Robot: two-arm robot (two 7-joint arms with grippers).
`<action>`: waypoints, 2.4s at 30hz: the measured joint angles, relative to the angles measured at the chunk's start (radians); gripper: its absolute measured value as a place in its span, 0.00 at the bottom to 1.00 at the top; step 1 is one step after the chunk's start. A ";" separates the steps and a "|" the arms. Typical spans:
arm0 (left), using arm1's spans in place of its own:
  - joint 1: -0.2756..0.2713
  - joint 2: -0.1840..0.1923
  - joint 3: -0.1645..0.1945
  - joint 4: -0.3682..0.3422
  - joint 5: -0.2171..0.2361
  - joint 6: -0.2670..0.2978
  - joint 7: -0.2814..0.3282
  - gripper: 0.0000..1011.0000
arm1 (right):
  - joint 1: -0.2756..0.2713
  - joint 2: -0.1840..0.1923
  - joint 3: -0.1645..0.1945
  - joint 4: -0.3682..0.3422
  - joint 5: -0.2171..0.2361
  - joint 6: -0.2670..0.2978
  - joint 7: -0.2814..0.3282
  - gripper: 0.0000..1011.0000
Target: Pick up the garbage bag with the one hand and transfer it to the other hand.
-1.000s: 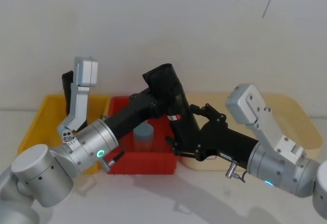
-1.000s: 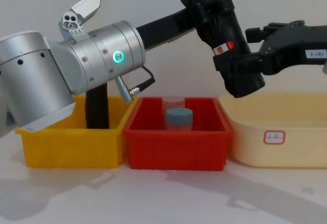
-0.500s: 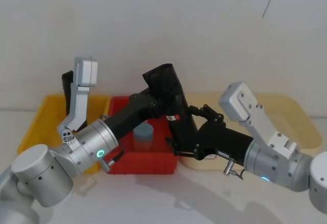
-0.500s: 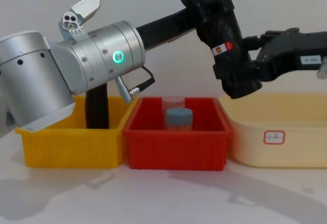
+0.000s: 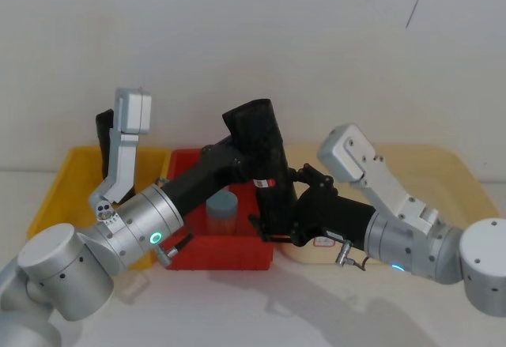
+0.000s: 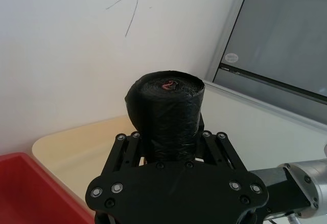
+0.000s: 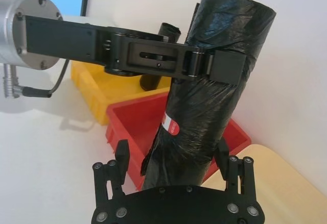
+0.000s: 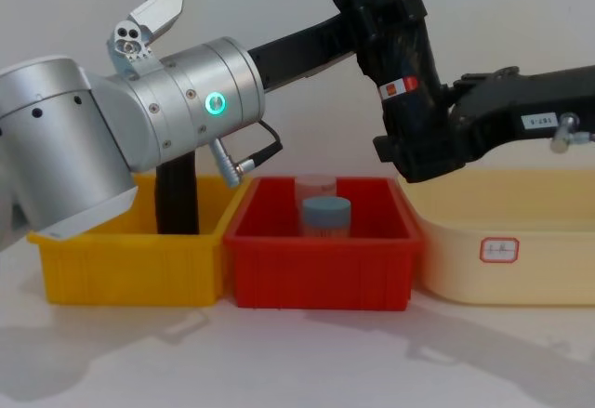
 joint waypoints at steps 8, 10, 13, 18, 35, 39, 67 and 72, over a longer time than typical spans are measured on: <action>0.000 0.000 0.000 0.000 0.000 0.000 0.000 0.45 | 0.022 -0.012 -0.002 0.031 -0.005 0.001 -0.001 0.99; 0.000 0.000 0.000 0.000 0.000 0.000 0.000 0.45 | 0.027 -0.017 -0.002 0.039 -0.006 0.004 -0.004 0.99; 0.000 0.000 0.000 0.000 0.000 0.000 0.000 0.45 | 0.033 -0.024 0.002 0.047 -0.006 0.008 -0.009 0.98; 0.000 0.000 0.000 0.000 0.000 0.000 0.000 0.45 | 0.038 -0.034 0.008 0.057 -0.002 0.017 -0.015 0.91; 0.000 0.000 0.000 0.000 -0.001 -0.001 0.000 0.45 | 0.047 -0.053 0.020 0.071 0.039 0.021 -0.014 0.54; 0.000 0.000 0.000 0.000 -0.001 -0.001 0.000 0.45 | 0.049 -0.052 0.020 0.071 0.047 0.017 -0.011 0.54; 0.000 0.000 0.000 0.000 0.000 0.001 0.000 0.99 | 0.056 -0.035 0.042 0.110 0.073 -0.031 -0.033 0.54; 0.000 0.000 0.000 0.000 0.000 0.000 0.000 0.99 | 0.064 -0.030 0.053 0.133 0.072 -0.036 -0.042 0.54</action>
